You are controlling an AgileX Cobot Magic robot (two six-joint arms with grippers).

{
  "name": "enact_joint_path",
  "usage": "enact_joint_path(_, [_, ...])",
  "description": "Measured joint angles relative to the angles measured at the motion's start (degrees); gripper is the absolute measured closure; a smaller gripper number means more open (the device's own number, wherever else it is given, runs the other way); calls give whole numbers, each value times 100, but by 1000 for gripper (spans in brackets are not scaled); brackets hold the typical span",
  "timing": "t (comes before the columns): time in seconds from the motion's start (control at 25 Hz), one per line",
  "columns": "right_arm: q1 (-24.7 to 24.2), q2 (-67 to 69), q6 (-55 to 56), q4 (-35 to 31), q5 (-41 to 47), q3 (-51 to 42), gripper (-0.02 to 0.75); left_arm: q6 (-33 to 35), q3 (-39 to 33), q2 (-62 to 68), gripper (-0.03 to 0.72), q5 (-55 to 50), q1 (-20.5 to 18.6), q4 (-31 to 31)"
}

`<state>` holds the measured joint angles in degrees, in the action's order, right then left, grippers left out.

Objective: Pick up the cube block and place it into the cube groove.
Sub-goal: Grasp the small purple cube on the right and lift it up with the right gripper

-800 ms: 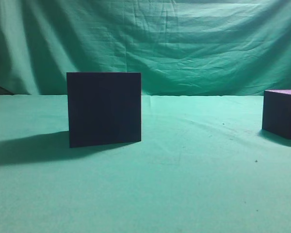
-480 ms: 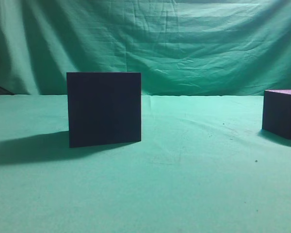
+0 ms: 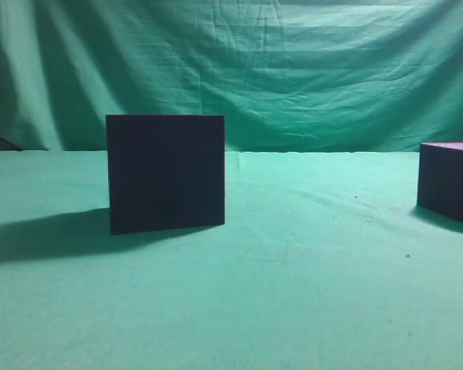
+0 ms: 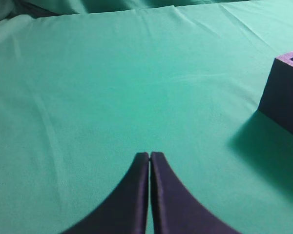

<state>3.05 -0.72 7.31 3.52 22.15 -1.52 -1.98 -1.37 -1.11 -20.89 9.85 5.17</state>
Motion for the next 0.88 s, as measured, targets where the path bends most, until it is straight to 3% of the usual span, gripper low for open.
enact_joint_path(0.2, [0,0,30,-107,-436,-9,738,0,0,0,688,0,0,0])
enact_joint_path(0.4, [0,0,111,-305,-2414,-13,738,0,0,0,688,0,0,0])
enact_joint_path(0.48, [0,0,272,-328,-2729,76,738,0,0,0,688,0,0,0])
enact_joint_path(0.52, [0,66,325,-330,-2577,250,690,0,0,0,688,0,0,0])
enact_joint_path(0.72, [0,1250,626,-551,-1077,1490,690,0,0,0,688,0,0,0])
enact_joint_path(0.88, [0,2264,789,-785,-228,1928,690,0,0,0,688,0,0,0])
